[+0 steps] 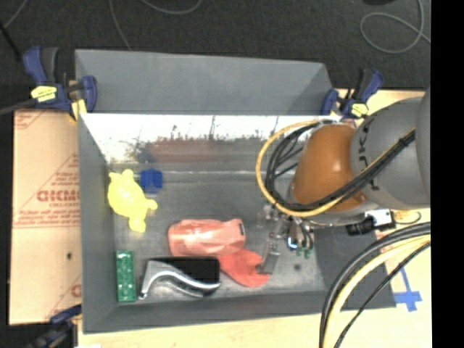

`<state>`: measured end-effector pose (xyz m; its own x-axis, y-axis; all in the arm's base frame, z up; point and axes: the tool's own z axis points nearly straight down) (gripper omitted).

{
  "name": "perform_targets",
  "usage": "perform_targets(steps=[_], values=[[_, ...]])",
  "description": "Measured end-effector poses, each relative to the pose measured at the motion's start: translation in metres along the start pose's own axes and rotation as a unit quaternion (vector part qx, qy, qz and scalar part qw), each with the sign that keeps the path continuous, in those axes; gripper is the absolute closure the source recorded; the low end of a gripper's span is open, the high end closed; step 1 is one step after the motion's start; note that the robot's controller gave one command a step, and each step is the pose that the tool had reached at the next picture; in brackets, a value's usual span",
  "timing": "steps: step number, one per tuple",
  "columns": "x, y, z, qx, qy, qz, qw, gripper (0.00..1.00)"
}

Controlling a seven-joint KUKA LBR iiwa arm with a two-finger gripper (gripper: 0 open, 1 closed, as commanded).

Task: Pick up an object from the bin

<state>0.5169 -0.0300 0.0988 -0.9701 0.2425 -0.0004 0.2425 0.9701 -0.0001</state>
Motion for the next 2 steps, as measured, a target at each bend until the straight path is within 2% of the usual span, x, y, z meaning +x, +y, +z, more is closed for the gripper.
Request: perform_targets(steps=[1, 2], values=[[0.028, 0.020, -0.005, 0.000, -0.0012, -0.029, 0.9996, 0.00], [0.038, 0.028, 0.011, 0.001, -0.0039, -0.105, 0.9944, 0.00]])
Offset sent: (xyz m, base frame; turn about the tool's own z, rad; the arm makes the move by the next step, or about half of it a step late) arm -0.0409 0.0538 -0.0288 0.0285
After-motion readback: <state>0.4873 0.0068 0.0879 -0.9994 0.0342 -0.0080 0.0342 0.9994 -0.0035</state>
